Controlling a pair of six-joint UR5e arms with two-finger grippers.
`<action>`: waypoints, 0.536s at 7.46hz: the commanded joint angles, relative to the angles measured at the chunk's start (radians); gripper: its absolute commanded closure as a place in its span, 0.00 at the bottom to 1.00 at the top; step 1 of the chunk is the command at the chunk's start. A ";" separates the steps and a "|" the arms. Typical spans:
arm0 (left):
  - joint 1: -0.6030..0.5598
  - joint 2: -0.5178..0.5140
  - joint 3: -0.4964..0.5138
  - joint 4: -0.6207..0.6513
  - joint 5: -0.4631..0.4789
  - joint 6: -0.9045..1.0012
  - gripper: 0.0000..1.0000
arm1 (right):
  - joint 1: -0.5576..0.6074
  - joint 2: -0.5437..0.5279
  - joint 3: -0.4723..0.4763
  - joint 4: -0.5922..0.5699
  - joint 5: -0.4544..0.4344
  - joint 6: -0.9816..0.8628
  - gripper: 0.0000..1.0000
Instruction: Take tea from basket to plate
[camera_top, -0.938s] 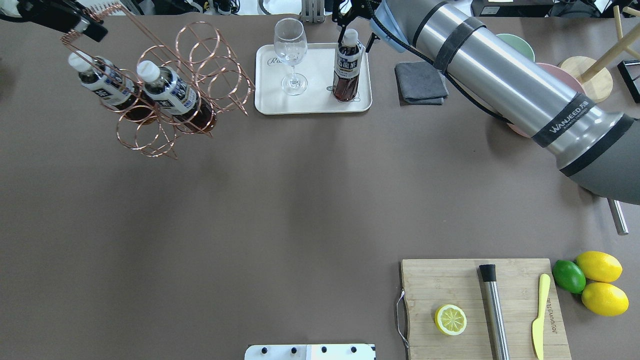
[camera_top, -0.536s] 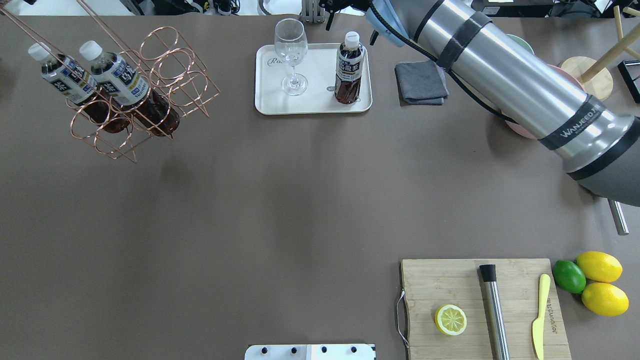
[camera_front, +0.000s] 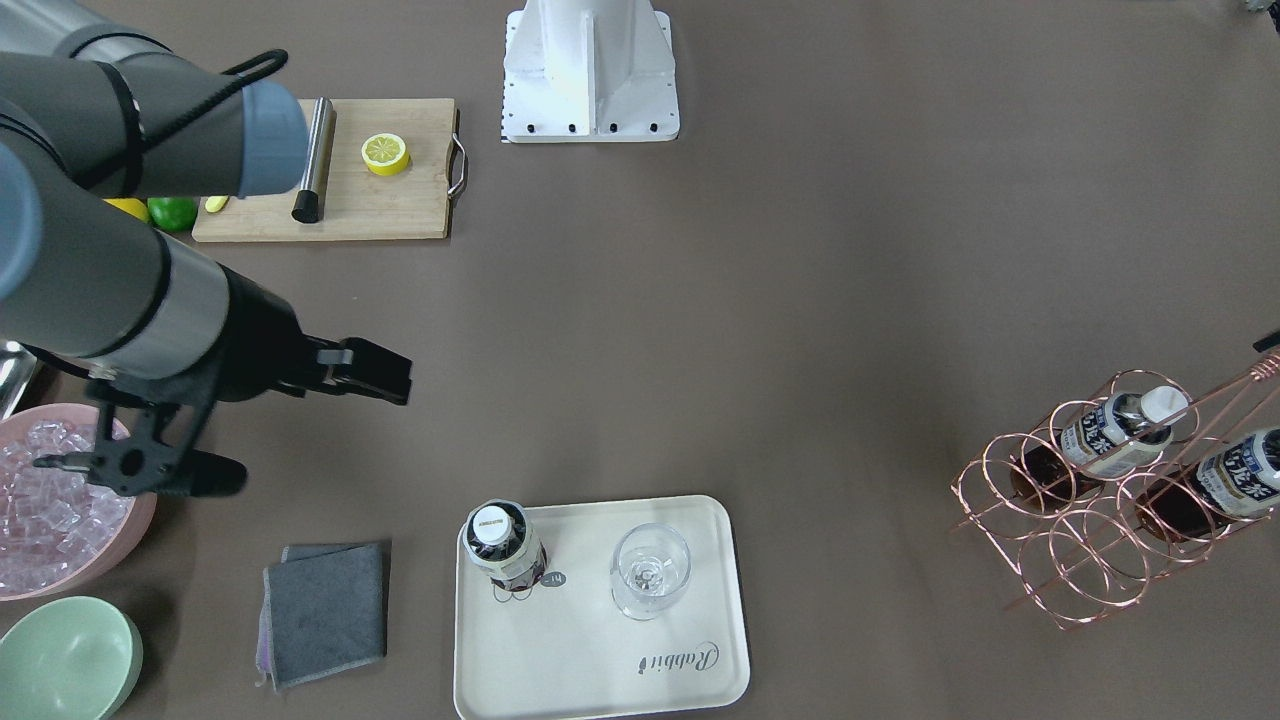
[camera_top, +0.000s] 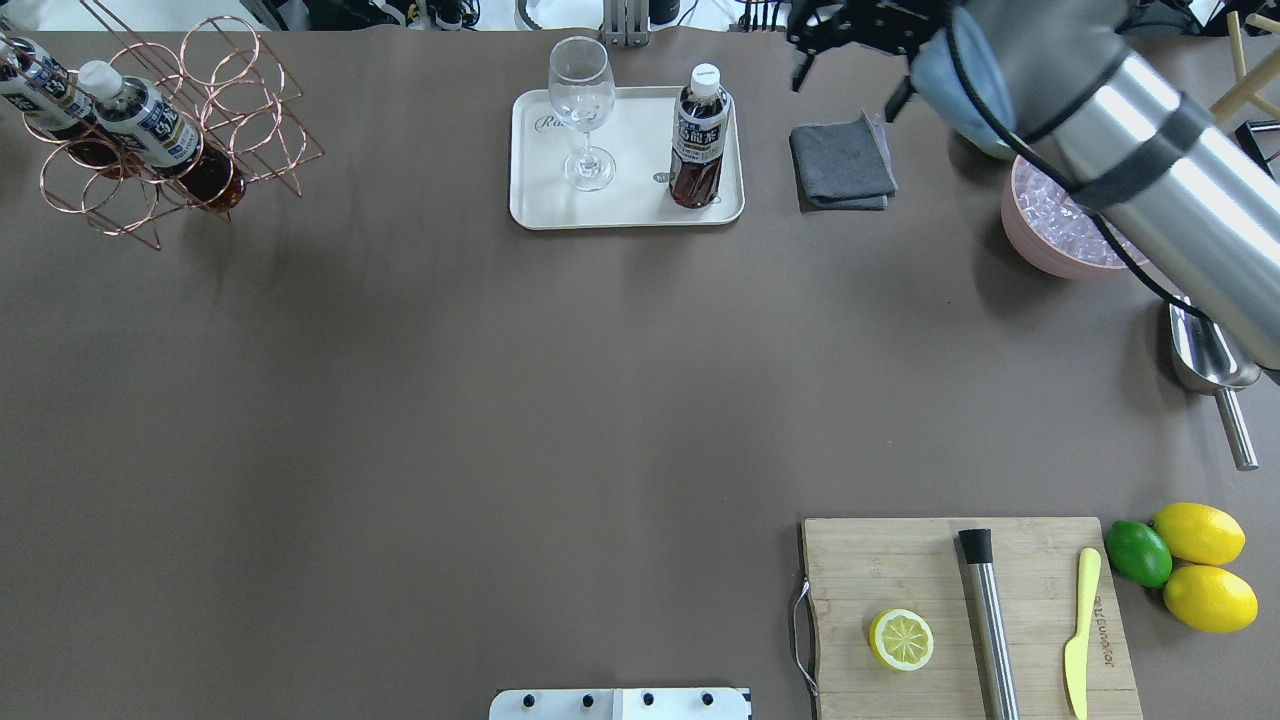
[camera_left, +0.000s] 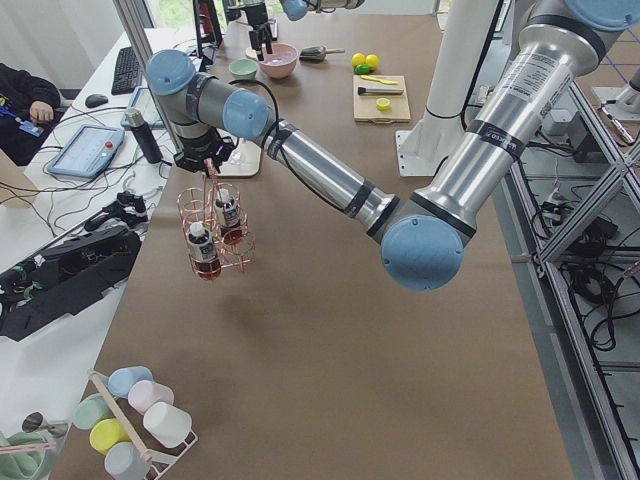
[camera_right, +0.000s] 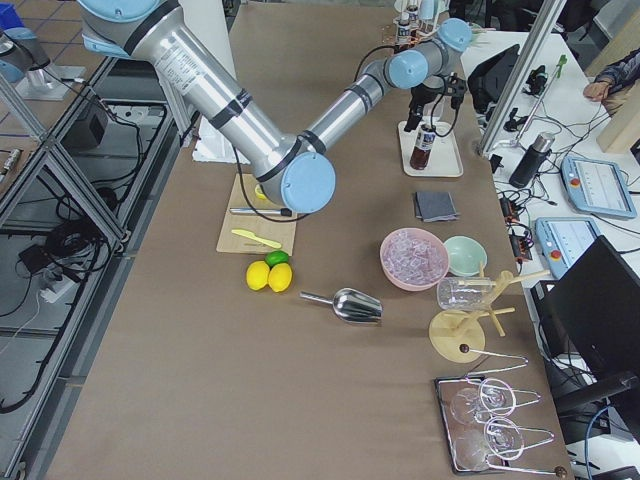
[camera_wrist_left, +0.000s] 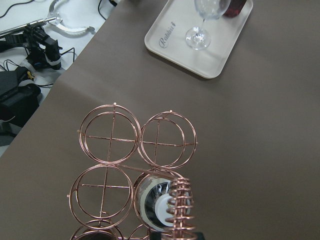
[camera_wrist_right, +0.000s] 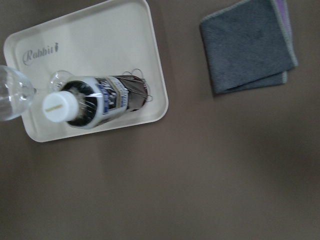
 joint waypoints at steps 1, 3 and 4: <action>0.000 -0.039 0.088 -0.005 0.116 0.224 1.00 | 0.110 -0.325 0.292 -0.206 -0.033 -0.397 0.00; 0.003 -0.043 0.186 -0.137 0.158 0.242 1.00 | 0.297 -0.605 0.400 -0.296 -0.089 -0.798 0.00; 0.006 -0.071 0.242 -0.214 0.199 0.246 1.00 | 0.378 -0.703 0.399 -0.331 -0.125 -0.985 0.00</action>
